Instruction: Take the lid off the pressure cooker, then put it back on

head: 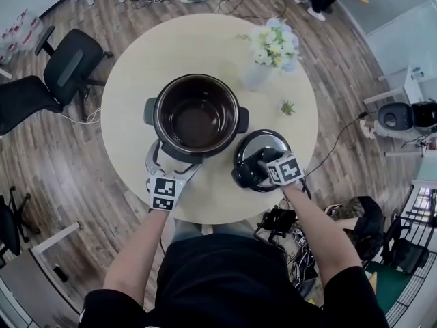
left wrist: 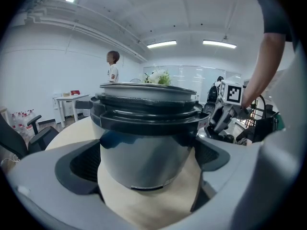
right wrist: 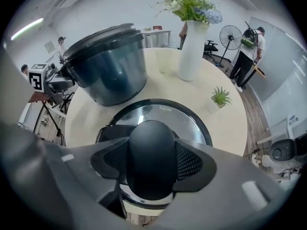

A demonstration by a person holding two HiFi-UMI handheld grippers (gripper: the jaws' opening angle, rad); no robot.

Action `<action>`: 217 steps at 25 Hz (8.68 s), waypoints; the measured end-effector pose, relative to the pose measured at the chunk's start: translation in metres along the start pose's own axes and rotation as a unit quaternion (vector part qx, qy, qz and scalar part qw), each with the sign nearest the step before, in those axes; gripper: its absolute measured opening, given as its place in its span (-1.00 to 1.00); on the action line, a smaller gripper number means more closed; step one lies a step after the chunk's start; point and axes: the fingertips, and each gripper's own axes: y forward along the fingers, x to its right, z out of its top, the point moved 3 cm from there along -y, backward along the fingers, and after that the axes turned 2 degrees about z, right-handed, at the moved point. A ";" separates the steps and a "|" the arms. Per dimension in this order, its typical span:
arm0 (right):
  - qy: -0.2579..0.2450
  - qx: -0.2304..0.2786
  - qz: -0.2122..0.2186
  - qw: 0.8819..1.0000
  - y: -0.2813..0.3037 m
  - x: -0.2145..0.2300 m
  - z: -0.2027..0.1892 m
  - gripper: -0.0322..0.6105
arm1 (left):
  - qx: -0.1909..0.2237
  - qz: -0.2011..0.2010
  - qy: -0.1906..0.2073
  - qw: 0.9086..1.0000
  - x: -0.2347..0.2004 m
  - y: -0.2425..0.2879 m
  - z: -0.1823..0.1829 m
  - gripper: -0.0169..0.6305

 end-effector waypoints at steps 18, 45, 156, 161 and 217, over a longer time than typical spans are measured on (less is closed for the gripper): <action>0.009 0.006 0.015 1.000 0.031 -0.004 -0.013 0.05 | -0.006 0.001 -0.001 1.000 0.000 -0.001 0.000 0.88; -0.005 -0.017 0.043 0.999 -0.009 -0.001 -0.001 -0.01 | -0.005 0.002 -0.001 1.000 0.000 0.001 -0.001 0.88; -0.392 -0.070 0.100 0.912 -0.072 -0.189 0.282 0.00 | 0.014 0.002 -0.009 1.000 0.003 0.008 -0.009 0.88; -0.423 -0.075 0.106 0.897 -0.072 -0.192 0.281 0.01 | 0.014 0.000 -0.007 1.000 0.001 0.007 -0.009 0.88; -0.095 0.539 0.023 0.837 -0.253 -0.110 0.205 -0.76 | 0.258 0.071 0.000 0.963 -0.037 -0.130 0.254 -0.95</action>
